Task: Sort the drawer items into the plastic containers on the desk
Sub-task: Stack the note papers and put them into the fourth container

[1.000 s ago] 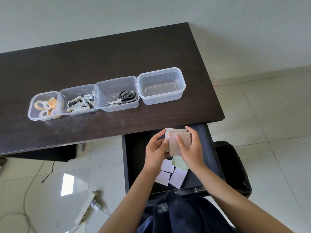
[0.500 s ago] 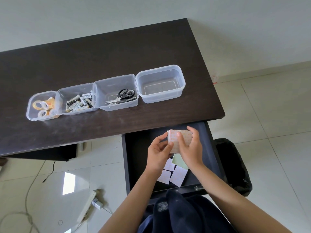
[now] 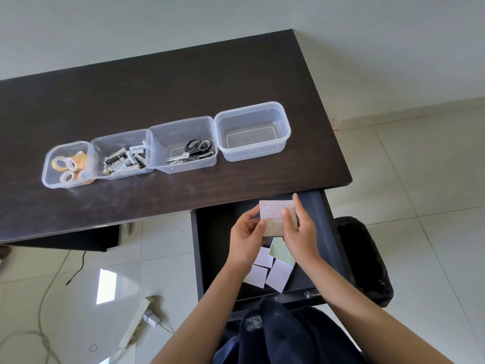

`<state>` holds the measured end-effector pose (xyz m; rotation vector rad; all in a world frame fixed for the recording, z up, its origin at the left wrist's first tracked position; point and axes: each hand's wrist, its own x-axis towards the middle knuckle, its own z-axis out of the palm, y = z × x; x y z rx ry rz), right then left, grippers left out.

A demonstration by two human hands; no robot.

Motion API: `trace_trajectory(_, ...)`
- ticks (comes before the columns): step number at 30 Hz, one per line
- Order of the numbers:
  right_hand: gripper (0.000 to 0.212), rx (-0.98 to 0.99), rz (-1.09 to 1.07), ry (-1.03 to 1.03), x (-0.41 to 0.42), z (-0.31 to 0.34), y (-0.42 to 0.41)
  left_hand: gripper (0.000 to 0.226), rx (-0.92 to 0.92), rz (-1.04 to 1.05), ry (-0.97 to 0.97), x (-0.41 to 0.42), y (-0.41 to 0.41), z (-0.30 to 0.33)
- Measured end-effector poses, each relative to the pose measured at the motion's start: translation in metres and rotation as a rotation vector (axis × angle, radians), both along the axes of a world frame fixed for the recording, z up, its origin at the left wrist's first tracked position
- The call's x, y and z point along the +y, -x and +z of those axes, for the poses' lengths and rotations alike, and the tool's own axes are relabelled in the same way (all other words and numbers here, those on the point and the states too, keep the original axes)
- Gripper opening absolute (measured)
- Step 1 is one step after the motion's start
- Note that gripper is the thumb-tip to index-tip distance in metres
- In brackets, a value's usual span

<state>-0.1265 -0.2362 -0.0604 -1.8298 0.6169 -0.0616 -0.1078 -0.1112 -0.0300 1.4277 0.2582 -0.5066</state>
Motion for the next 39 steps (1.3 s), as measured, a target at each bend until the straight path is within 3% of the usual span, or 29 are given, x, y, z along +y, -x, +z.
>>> trace_trajectory(18,0.050,-0.050,0.003,-0.060,0.006,0.002,-0.008,0.040,-0.231,-0.073,-0.234,0.009,-0.003,-0.007)
trace_trajectory(25,0.040,-0.006,0.062,-0.044,-0.005,-0.009,0.002,0.036,-0.191,-0.114,-0.282,0.023,-0.003,-0.016)
trace_trajectory(29,0.038,0.170,0.069,0.089,-0.027,-0.045,0.016,0.035,-0.135,-0.077,-0.299,0.033,0.002,-0.022)
trace_trajectory(34,0.060,0.543,0.292,0.335,-0.038,-0.088,0.036,0.034,-0.098,-0.042,-0.327,0.046,0.009,-0.028)
trace_trajectory(39,0.063,0.608,0.319,0.454,-0.025,-0.095,0.037,0.036,-0.061,-0.019,-0.341,0.055,0.016,-0.033)
